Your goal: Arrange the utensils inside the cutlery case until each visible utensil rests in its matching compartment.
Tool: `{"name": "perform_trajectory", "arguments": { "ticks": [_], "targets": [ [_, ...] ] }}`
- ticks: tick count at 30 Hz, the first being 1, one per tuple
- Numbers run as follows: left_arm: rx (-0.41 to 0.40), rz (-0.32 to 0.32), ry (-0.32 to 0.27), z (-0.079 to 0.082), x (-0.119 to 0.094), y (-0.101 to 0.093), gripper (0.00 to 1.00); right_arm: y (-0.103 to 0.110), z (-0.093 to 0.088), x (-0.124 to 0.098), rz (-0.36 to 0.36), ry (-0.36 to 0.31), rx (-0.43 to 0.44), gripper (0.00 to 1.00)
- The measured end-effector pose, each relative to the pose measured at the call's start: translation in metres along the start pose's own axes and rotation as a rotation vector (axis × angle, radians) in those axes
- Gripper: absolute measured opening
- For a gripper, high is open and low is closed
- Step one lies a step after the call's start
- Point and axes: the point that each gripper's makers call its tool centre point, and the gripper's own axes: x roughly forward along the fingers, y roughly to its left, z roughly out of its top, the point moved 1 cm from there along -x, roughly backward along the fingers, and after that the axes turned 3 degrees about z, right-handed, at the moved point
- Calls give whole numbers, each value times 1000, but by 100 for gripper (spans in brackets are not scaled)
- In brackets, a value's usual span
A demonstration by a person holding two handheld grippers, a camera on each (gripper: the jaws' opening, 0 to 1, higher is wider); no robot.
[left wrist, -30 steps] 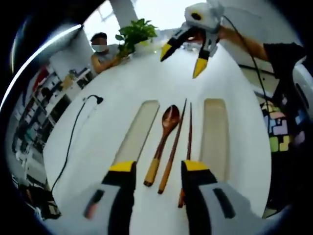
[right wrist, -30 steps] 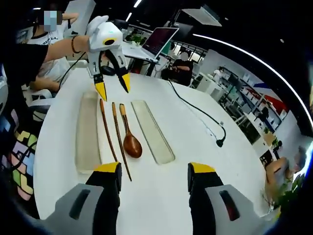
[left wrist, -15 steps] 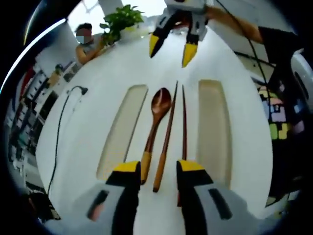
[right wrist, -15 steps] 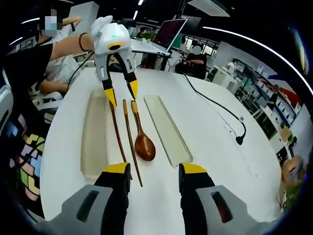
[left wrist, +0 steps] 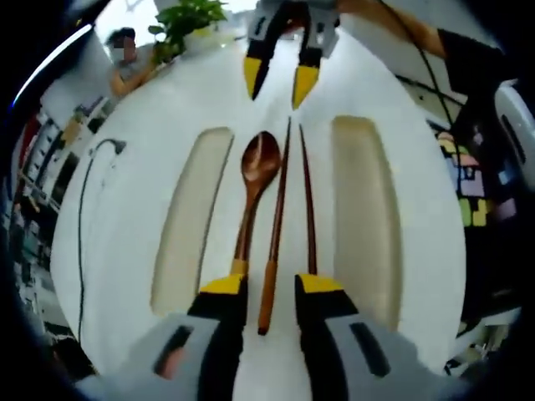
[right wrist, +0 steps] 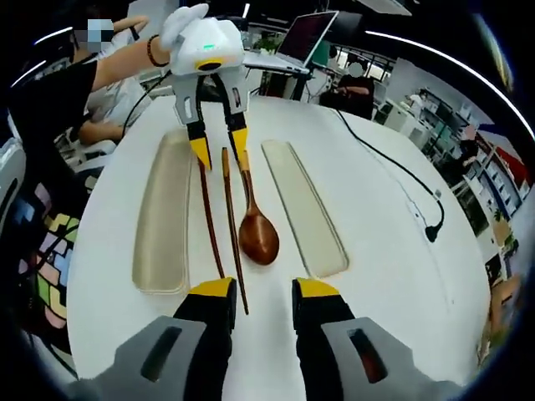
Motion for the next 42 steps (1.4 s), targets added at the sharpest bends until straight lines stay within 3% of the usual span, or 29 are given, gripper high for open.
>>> {"name": "perform_trajectory", "arguments": {
  "ticks": [10,22,25,27,31,33,35,37,42],
  "targets": [
    [8,-54,83,-7,6,-5,19,2,-4,17,40,83,-10,24],
    [17,-95,117,-1,11,-7,18,19,-10,30,132,187,25,21],
    [11,-111,125,-2,11,-10,14,19,-8,31,136,184,32,19],
    [4,-125,123,-1,11,-12,12,24,-10,31,178,199,66,15],
    [-24,-137,122,-1,11,-10,13,22,-9,32,181,217,64,14],
    [-38,-156,134,-1,11,-10,13,22,-9,32,197,230,-9,13],
    [-51,-166,154,1,12,-8,12,24,-8,32,197,230,3,12],
    [-46,-161,169,1,14,-6,9,22,-8,32,178,230,87,12],
    [-90,-144,178,0,13,-10,7,24,-7,33,171,239,32,10]
  ]
}}
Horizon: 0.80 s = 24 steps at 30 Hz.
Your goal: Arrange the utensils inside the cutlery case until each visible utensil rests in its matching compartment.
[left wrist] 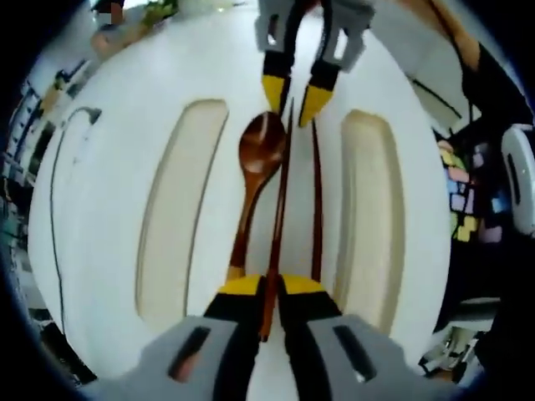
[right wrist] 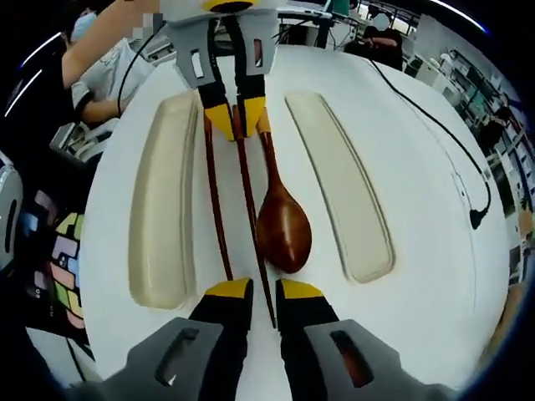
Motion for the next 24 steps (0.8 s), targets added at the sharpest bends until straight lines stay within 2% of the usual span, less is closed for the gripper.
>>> {"name": "perform_trajectory", "arguments": {
  "ticks": [3,5,10,12,15,19,21,24],
  "targets": [
    [3,5,12,0,1,-2,7,-1,1,1,4,18,12,7],
    [20,12,26,1,1,-3,7,-2,2,1,-8,30,26,2],
    [36,19,43,0,1,-3,7,0,2,2,-10,83,-40,1],
    [53,12,33,-1,1,-4,7,0,2,2,-4,99,-62,1],
    [124,-3,-15,0,1,-5,7,1,1,1,0,120,-91,1],
    [87,-25,-50,-2,0,-4,7,0,1,1,16,120,-80,1],
    [102,-29,-56,-2,1,-6,6,-1,0,1,3,114,-61,1],
    [78,-13,-28,0,2,-7,6,-1,0,1,-21,112,-47,1]
  ]
}}
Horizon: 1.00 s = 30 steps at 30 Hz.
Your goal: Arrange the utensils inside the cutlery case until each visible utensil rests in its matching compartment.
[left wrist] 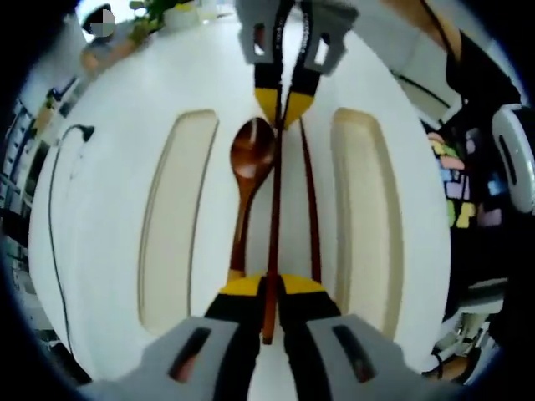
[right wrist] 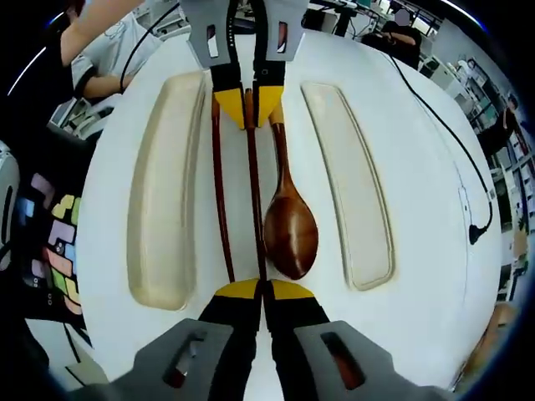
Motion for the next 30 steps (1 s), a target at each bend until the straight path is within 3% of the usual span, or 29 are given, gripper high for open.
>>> {"name": "perform_trajectory", "arguments": {
  "ticks": [2,4,9,15,24,30],
  "targets": [
    [44,26,27,0,0,-2,6,0,0,0,-19,-4,-66,0],
    [61,43,43,1,1,-2,6,1,0,0,-36,9,-32,0],
    [67,68,28,1,0,-1,6,2,0,0,-75,7,-100,0],
    [72,56,1,2,-1,1,6,0,0,-1,-70,-11,-76,0],
    [116,57,20,3,-1,-6,6,4,1,-1,-60,-29,-48,0],
    [130,79,6,5,-14,-3,6,4,5,-10,-72,-32,-54,0]
  ]
}}
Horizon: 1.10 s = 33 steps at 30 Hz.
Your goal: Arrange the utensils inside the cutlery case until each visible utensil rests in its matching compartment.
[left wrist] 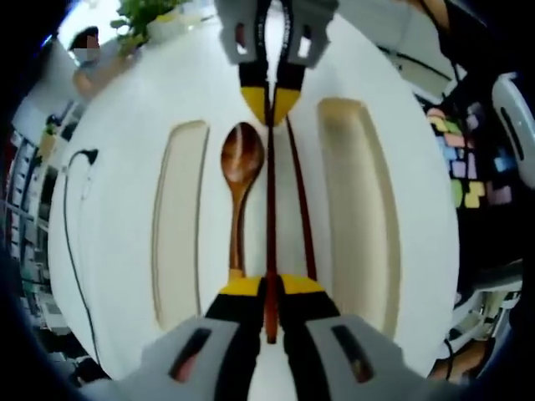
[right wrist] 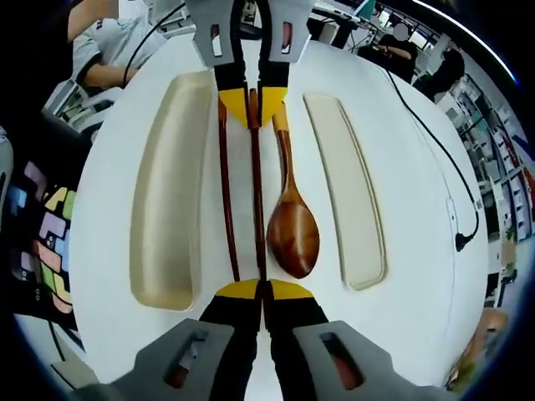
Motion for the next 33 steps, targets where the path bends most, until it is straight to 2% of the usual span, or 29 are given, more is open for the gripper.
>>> {"name": "perform_trajectory", "arguments": {
  "ticks": [9,25,33],
  "targets": [
    [1,28,-13,2,-16,1,6,-1,9,-15,-26,-14,-9,0],
    [1,14,-12,-10,-34,5,6,12,25,-28,-29,0,-23,0],
    [4,-2,-13,-15,-43,-1,6,23,30,-29,-12,-7,-16,0]
  ]
}}
